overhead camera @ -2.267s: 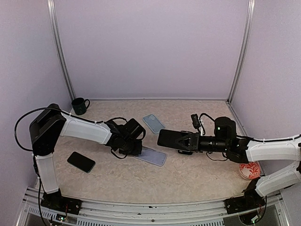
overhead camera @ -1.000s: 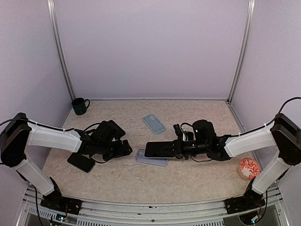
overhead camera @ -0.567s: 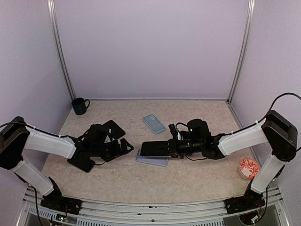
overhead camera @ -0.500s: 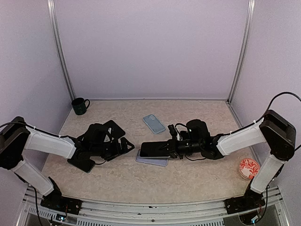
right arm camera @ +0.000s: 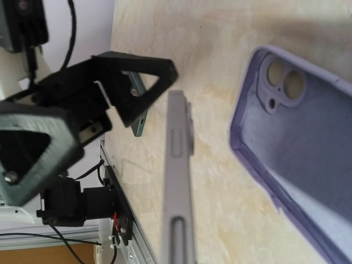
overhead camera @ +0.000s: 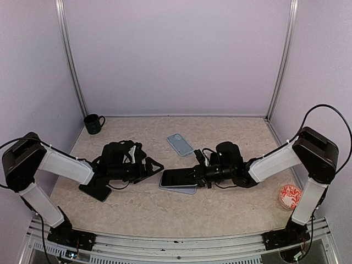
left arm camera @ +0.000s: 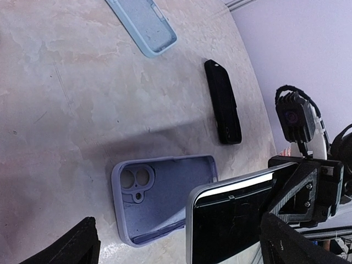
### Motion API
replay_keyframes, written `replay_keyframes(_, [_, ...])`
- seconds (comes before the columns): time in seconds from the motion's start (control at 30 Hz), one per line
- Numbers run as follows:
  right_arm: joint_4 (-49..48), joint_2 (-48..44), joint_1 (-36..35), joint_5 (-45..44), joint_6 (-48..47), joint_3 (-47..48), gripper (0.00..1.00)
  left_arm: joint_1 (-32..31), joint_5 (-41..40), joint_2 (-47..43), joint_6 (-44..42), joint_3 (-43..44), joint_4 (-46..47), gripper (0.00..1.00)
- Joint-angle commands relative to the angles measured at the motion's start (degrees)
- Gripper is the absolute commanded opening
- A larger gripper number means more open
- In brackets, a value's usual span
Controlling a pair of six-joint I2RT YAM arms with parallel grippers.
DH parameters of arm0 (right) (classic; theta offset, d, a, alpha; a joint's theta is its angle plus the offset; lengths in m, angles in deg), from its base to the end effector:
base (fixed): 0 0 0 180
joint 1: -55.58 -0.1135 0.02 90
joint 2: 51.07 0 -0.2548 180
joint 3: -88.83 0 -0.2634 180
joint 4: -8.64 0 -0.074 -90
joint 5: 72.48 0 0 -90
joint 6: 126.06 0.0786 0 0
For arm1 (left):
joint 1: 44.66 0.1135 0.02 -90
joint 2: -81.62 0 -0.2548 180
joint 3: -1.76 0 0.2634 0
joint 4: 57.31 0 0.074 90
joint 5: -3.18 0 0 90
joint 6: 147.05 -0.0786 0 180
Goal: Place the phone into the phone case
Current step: Install the phone into the phone case.
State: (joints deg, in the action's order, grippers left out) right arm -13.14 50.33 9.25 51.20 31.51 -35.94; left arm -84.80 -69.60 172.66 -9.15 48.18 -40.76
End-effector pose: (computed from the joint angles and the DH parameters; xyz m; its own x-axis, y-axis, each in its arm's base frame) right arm 0.2307 0.3048 0.1157 -0.9875 0.0795 -0.1358 -0.0992 0.3559 0.9292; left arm 0.2477 -0.2393 0.1131 -0.8462 -0.2135 -0.4882 0.2798 0.6017 -0.7481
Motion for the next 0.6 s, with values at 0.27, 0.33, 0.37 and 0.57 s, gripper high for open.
replay_keyframes(0.27, [-4.0, 2.0, 2.3, 1.9, 0.2, 1.1, 0.00, 0.4, 5.8, 6.1, -0.4, 1.1, 8.3, 0.99])
replay_keyframes(0.33, [-3.9, 2.5, 2.4, 1.7, 0.1, 1.2, 0.00, 0.4, 6.4, 6.7, -0.1, 0.9, 9.4, 0.99])
replay_keyframes(0.37, [-3.8, 2.7, 2.4, 1.7, 0.0, 1.3, 0.00, 0.4, 6.6, 7.1, 0.1, 0.9, 9.8, 0.99])
replay_keyframes(0.57, [-3.5, 4.0, 2.4, 1.7, -0.1, 1.8, 0.00, 0.3, 7.2, 8.8, 1.1, 0.7, 12.0, 0.99])
